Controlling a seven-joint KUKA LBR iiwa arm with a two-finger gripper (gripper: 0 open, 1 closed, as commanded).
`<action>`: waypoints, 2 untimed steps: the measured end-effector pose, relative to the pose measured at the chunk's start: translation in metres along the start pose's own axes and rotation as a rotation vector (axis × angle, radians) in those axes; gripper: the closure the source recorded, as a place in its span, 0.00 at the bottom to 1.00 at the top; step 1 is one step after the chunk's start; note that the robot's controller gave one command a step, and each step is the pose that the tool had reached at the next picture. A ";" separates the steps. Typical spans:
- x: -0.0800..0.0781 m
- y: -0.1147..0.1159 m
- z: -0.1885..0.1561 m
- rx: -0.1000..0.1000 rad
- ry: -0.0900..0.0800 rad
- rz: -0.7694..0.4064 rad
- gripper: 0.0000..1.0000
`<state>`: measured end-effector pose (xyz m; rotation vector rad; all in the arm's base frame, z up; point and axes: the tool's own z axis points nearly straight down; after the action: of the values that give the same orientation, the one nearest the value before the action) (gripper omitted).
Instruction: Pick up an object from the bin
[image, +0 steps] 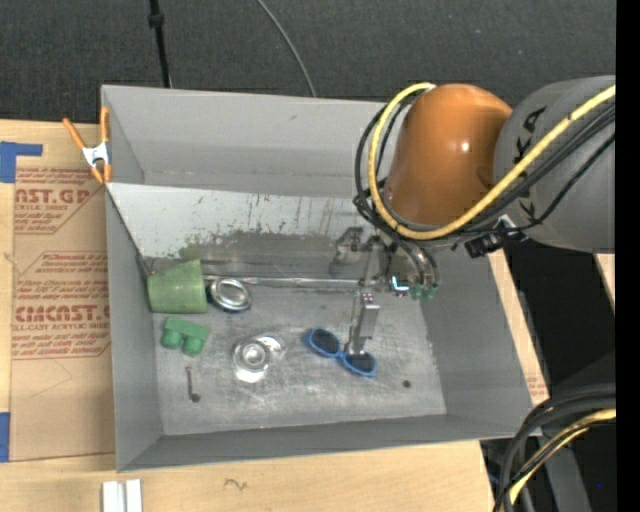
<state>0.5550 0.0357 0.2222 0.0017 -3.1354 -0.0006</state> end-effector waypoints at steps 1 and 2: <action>0.024 -0.040 0.091 0.001 0.001 0.121 0.00; 0.010 -0.041 0.148 0.000 -0.011 -0.069 0.00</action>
Offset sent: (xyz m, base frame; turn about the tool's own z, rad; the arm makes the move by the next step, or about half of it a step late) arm -0.0220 -0.0398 -0.0864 0.1196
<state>0.5438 -0.0051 0.0745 0.1101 -3.1444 -0.0011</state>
